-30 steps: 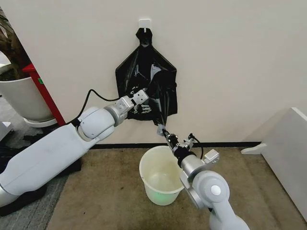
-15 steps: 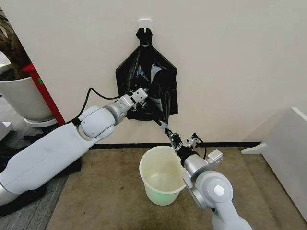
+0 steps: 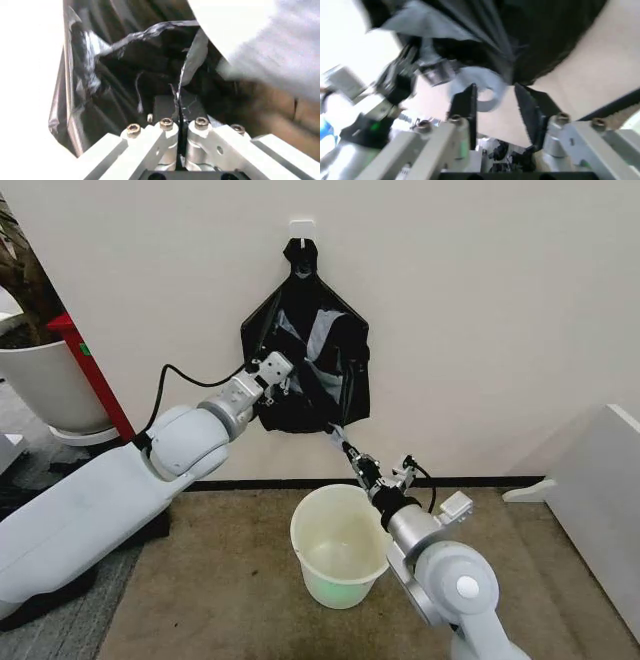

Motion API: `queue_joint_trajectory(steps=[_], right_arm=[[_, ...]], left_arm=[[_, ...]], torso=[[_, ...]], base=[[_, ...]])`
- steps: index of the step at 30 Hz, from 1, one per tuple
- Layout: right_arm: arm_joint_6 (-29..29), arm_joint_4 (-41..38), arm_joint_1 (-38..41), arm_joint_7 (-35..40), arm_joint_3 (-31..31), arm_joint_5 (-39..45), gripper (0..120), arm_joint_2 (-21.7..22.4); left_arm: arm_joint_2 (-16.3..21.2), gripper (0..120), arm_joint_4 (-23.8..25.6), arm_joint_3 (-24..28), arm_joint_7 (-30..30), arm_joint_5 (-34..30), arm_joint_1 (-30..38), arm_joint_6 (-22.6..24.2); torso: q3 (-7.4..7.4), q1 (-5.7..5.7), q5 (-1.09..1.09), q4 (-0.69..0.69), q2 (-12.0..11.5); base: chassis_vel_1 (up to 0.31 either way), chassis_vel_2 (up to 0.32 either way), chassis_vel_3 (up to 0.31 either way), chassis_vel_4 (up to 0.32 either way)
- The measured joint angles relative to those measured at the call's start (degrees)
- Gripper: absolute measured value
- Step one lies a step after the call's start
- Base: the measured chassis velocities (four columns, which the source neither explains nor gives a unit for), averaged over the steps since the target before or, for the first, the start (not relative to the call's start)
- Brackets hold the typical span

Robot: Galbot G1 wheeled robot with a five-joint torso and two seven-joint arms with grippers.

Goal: Place the garbage bag over the trash bin.

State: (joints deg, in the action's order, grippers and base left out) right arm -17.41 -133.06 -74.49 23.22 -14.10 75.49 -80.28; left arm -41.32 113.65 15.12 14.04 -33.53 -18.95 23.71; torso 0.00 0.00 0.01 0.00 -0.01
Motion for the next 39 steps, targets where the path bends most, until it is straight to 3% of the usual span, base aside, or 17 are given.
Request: queue_joint_trajectory(steps=[2,9,10,14,20,27,31,39], right_arm=[[-1.3,-1.5,-0.3,-0.3,-0.8,0.0,32,0.5],[-4.5,-7.2,-2.1,-4.3,-7.5,-6.6,62,6.9],[-4.5,-7.2,-2.1,-4.3,-7.5,-6.6,62,6.9],[-1.7,-4.8,2.3,-8.1,-8.2,-19.8,81,11.3],[2.0,-0.2,5.8,-11.7,-3.9,-34.3,99,12.0],[2.7,2.2,9.1,-11.5,1.5,-38.6,100,10.5],[2.8,6.2,15.5,-10.0,5.0,-38.1,100,9.6],[2.7,8.9,19.3,-9.0,8.6,-36.6,100,8.7]], left_arm=[[-0.1,0,-0.2,0.0,0.6,-1.0,0.0,-1.5],[-1.0,0,-0.3,-0.2,5.2,-8.6,0.4,-5.3],[-1.0,0,-0.3,-0.2,5.2,-8.6,0.4,-5.3],[-0.3,0,1.1,-1.5,5.5,-12.7,0.1,-5.8],[1.0,0,2.2,-2.8,5.5,-15.7,0.2,-5.7],[2.3,0,2.8,-4.0,4.9,-16.8,0.2,-5.6],[4.1,0,3.9,-6.0,5.0,-18.1,-1.3,-6.0],[6.2,0,5.0,-11.4,5.2,-22.0,-7.1,-10.9]], torso=[[0.00,0.00,0.00,0.00,0.0],[0.00,0.00,-0.01,-0.02,0.0],[0.00,0.00,-0.01,-0.02,0.0],[0.00,0.00,0.00,0.00,0.0],[0.00,0.00,0.00,0.00,0.0],[0.00,0.00,-0.01,0.01,0.0],[0.00,0.00,-0.02,0.01,0.0],[0.01,0.00,-0.01,0.00,0.0]], base=[[0.000,0.000,0.000,0.000],[0.000,0.000,0.000,0.000],[0.000,0.000,0.000,0.000],[0.000,0.000,0.000,0.000],[0.000,0.000,0.000,0.000],[0.000,0.000,0.000,0.000],[0.000,0.000,0.000,0.000],[0.000,0.000,0.000,0.000]])
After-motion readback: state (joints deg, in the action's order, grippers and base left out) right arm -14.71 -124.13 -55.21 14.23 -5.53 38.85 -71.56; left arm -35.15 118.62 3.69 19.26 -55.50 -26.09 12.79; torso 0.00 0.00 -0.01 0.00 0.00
